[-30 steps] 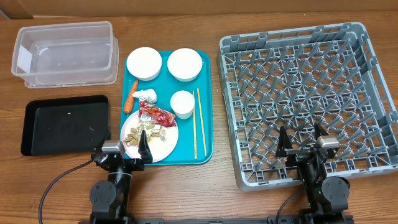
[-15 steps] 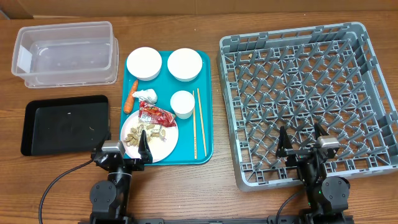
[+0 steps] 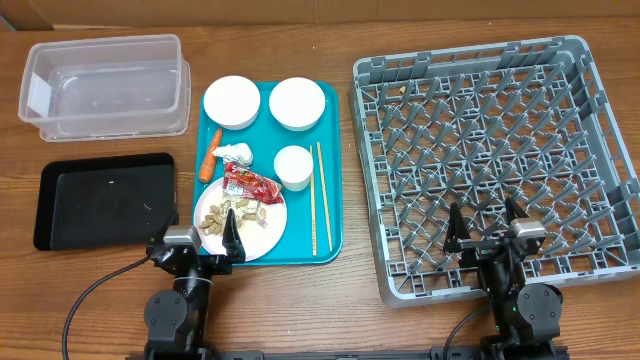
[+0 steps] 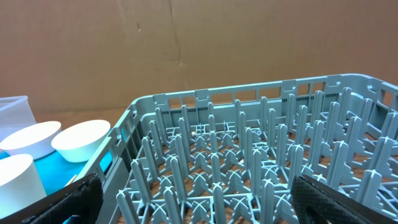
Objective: Sort waste into correct bins and load items into the dishwasher
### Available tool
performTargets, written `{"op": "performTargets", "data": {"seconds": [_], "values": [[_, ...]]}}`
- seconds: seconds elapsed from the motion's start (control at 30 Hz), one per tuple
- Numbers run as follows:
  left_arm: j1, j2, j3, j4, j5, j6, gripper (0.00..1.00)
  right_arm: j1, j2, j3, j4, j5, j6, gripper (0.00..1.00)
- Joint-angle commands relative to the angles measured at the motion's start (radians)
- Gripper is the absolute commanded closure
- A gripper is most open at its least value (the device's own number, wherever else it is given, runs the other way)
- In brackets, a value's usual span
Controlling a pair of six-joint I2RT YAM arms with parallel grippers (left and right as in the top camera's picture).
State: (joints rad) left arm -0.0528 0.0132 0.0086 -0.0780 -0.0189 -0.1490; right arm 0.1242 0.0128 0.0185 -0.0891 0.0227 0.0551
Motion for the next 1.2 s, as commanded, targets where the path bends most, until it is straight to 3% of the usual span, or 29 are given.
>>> {"op": "performTargets", "data": {"seconds": [0.0,0.8,1.17], "values": [[-0.006,-0.008,-0.004,0.002,0.01,0.022,0.0,-0.002,-0.01,-0.011,0.007,-0.005,-0.003,0.0],[-0.006,-0.007,-0.004,0.008,0.012,0.021,0.0,-0.002,-0.01,-0.01,0.008,-0.024,0.035,0.0],[-0.006,0.0,0.098,-0.062,0.016,-0.079,0.0,-0.002,0.018,0.116,-0.061,0.006,0.079,0.0]]}}
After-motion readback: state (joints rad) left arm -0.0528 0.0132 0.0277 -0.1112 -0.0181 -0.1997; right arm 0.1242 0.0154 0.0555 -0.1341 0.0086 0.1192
